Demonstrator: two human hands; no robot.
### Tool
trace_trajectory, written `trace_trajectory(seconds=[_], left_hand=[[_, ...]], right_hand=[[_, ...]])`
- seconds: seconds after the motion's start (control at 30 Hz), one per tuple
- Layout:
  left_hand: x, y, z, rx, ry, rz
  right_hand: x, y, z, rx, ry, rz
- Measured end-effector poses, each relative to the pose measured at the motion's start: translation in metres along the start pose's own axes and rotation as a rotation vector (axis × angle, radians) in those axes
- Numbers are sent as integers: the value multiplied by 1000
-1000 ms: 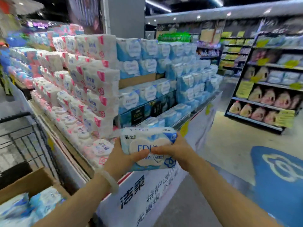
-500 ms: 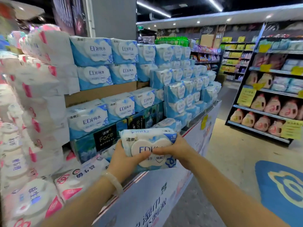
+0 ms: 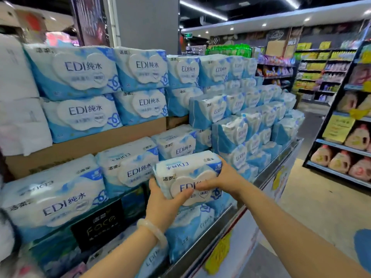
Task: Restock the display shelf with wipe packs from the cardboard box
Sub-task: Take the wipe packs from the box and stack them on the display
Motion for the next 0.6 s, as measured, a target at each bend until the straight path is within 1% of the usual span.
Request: trace_trajectory(seconds=[0.13, 0.2, 0.23, 0.3, 0.37, 0.4, 0.5, 0.57, 0.6], left_hand=[[33, -10, -32, 12, 3, -51], [48, -23, -50, -53, 42, -60], [53, -32, -58, -84, 99, -69], [63, -55, -69, -183, 228, -190], [74, -70, -67, -318, 280, -318], [77, -74, -66, -349, 309, -341], [81, -77, -70, -326, 354, -354], [87, -73, -74, -295, 325, -385], [92, -72, -78, -298, 301, -398]], right_hand=[[-23, 13, -43, -44, -82, 21], [-38, 30, -64, -23, -96, 33], [-44, 42, -72, -4, -105, 59], [-55, 71, -80, 47, -118, 166], [-64, 104, -83, 124, -86, 236], [-67, 116, -83, 154, -68, 240], [-66, 132, -89, 121, -99, 230], [-67, 131, -93, 91, -131, 268], [-71, 132, -94, 99, -119, 296]])
Point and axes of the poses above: each hand's wrist, its own z-axis away from the middle knuckle, its own x-axis out of the palm, y = z × x, the point moved 8 cm from there along -z, towards the middle knuckle, and after that the axes turned 6 degrees about -x, right-handed, at the moved point
